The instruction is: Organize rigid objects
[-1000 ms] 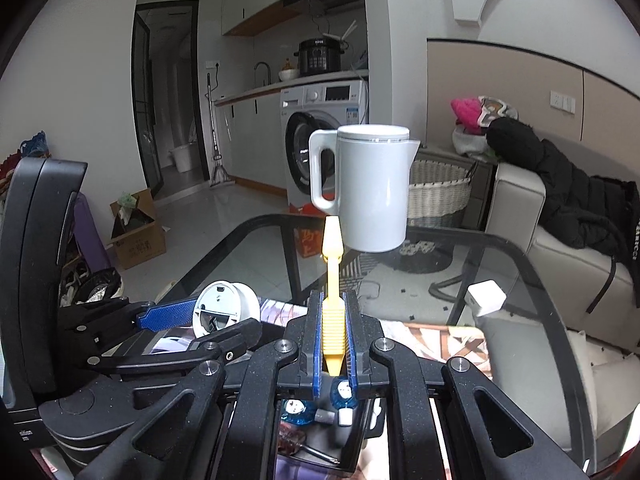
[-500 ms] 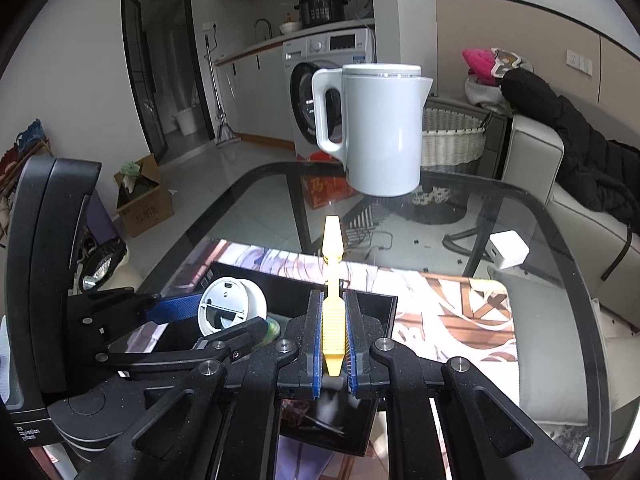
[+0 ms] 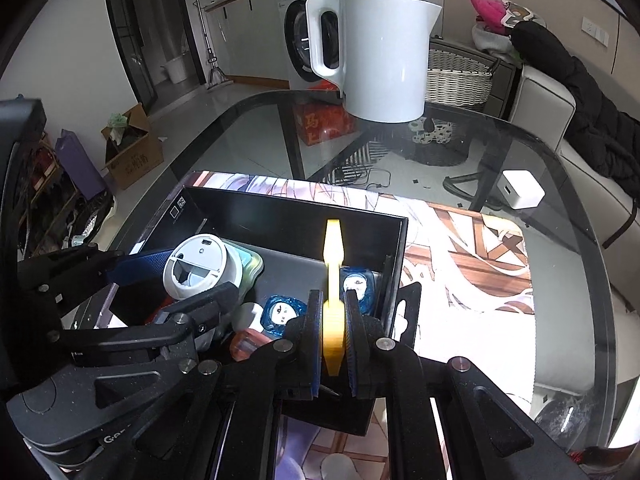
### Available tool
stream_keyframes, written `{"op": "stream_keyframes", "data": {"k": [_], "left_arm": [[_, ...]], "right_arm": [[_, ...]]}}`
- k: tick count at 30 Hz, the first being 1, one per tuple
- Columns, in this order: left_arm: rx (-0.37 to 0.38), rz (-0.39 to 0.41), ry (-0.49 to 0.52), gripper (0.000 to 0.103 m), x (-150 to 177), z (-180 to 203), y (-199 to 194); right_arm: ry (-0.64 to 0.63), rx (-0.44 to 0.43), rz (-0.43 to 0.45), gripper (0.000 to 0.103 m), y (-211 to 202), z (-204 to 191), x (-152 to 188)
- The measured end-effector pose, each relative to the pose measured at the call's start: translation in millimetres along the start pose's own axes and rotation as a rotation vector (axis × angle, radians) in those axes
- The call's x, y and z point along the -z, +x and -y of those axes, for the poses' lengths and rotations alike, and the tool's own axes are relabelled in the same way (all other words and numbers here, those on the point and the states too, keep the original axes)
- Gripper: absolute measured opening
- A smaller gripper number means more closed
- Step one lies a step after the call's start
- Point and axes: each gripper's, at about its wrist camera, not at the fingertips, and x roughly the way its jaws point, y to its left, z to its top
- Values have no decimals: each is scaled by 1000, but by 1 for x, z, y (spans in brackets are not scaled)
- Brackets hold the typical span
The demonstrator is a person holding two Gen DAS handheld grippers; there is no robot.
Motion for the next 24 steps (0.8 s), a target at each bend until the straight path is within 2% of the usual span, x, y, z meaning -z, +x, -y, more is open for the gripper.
{"op": "stream_keyframes", "data": {"k": [5, 7, 9, 11, 14, 16, 18, 21, 24], "left_arm": [[5, 14, -14, 53, 1, -3, -3], [8, 35, -26, 55, 1, -6, -8], [-1, 58, -43, 62, 1, -9, -13], [8, 91, -72, 63, 2, -13, -22], [10, 142, -113, 63, 3, -20, -36], [-16, 174, -115, 63, 6, -20, -44], [-46, 215, -118, 63, 9, -18, -51], [-85, 318, -115, 63, 19, -15, -65], [-60, 394, -62, 67, 30, -12, -80]], "right_arm": [[-21, 7, 14, 14, -4, -2, 1], [-21, 17, 27, 19, -8, -2, 1], [-15, 10, 47, 22, -13, 0, 1], [-6, 1, 69, 27, -20, 1, 2], [1, -22, 112, 44, -34, 3, 4], [6, -30, 154, 61, -47, 4, 6], [15, -29, 204, 70, -62, 5, 8], [32, -9, 274, 75, -82, 7, 12], [56, 10, 325, 81, -95, 7, 18]]}}
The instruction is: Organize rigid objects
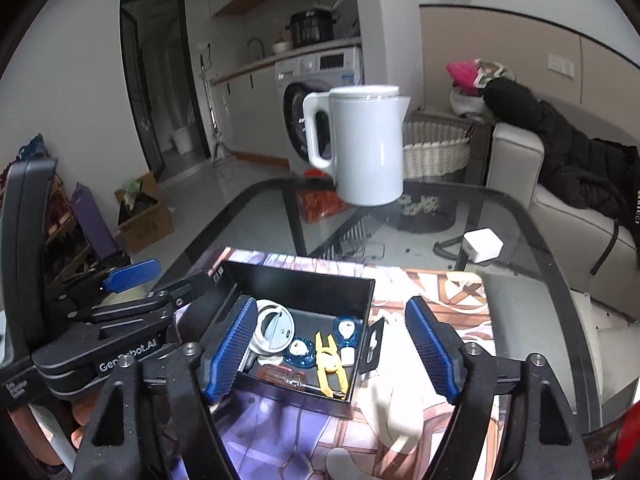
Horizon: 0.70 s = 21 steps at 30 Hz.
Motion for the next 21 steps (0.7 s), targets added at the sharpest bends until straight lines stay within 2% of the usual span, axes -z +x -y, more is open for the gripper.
{"op": "stream_keyframes", "data": {"k": [2, 7, 9, 10, 13, 17, 19, 21], "left_arm": [[26, 32, 6, 75, 3, -2, -9], [37, 90, 53, 78, 15, -4, -27], [23, 111, 68, 84, 19, -4, -33], [10, 118, 77, 85, 21, -5, -35], [-6, 142, 99, 85, 26, -5, -41], [19, 175, 86, 85, 30, -10, -47], [16, 194, 67, 89, 31, -13, -50], [6, 203, 48, 100, 33, -15, -50]], "right_arm": [[22, 10, 8, 81, -5, 0, 5], [52, 23, 11, 81, -11, 0, 21], [55, 21, 19, 81, -14, 1, 27], [53, 26, 27, 81, -16, 1, 30], [56, 52, 76, 83, -25, 5, 37], [52, 83, 175, 86, -37, 10, 41], [47, 91, 207, 86, -42, 9, 42], [30, 90, 222, 86, -45, 6, 42]]}}
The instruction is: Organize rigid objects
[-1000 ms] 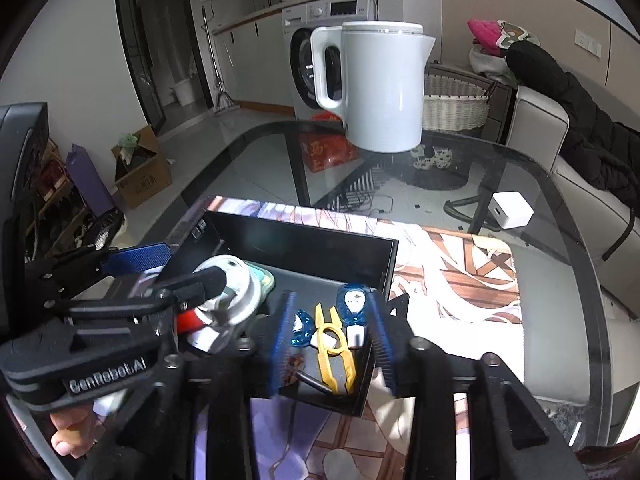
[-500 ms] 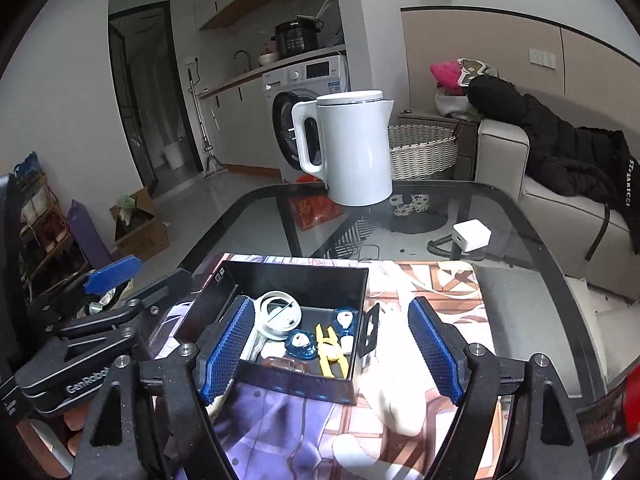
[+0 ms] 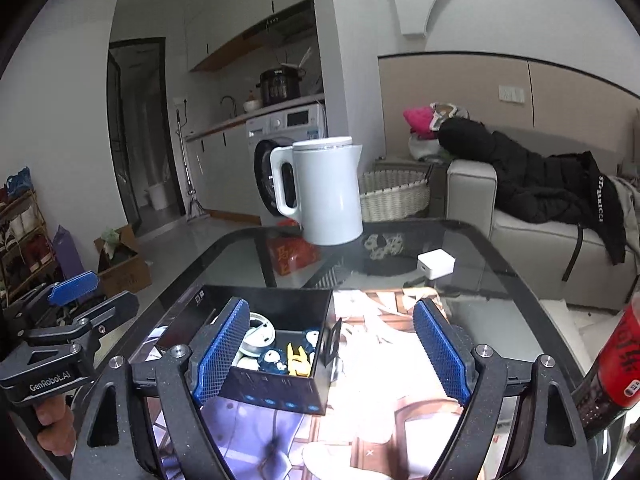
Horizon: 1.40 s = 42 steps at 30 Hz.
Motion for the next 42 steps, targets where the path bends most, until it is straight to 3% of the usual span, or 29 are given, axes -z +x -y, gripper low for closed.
{"op": "stream_keyframes", "data": {"k": [4, 14, 42], "left_arm": [[13, -15, 13, 101, -1, 1, 2], [-38, 17, 15, 103, -2, 3, -2], [-38, 21, 13, 103, -5, 5, -3]], "right_arm": [[-31, -4, 11, 86, -5, -6, 0], [-48, 5, 27, 86, -10, -7, 0], [-70, -15, 22, 86, -10, -8, 4]]}}
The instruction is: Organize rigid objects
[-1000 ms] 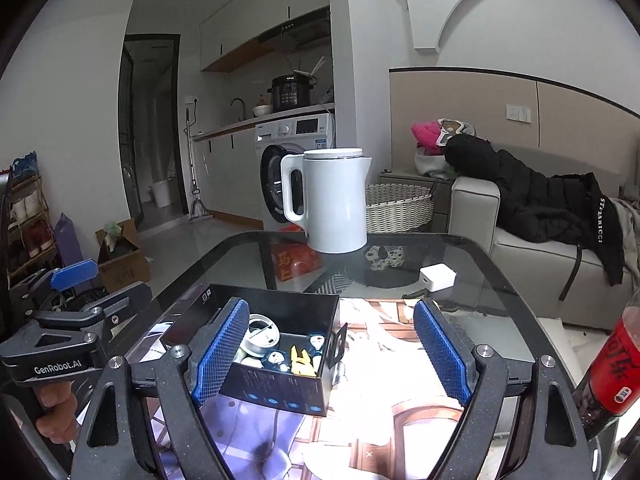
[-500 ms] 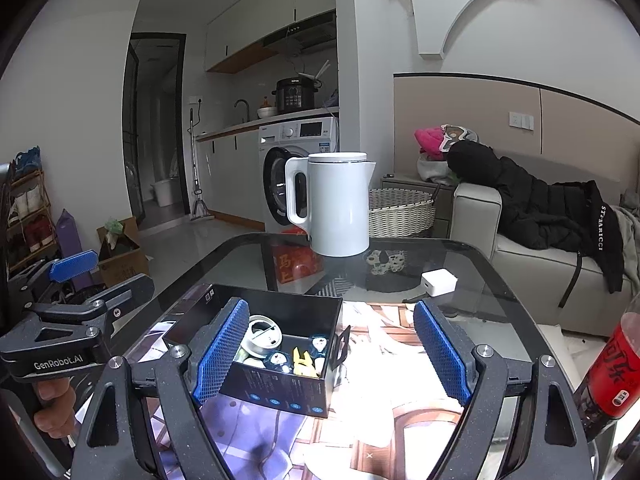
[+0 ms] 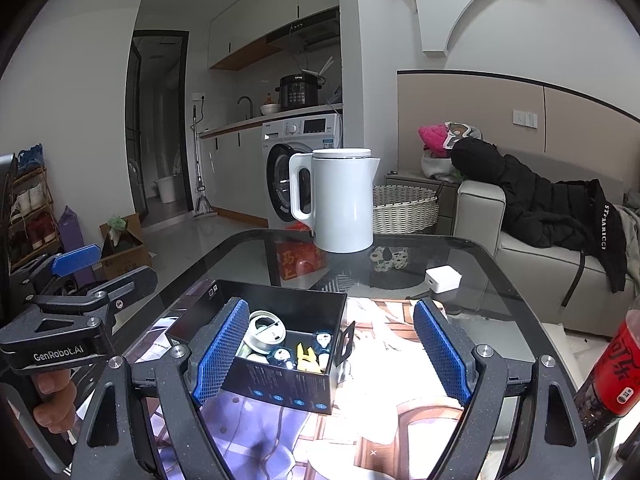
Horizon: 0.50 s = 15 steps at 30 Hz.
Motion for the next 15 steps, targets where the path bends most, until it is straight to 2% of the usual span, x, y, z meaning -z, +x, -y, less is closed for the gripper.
{"op": "stream_keyframes", "data": {"k": [15], "left_arm": [[2, 1, -2, 103, -1, 1, 0]], "right_arm": [[-23, -18, -6, 86, 2, -3, 2]]}}
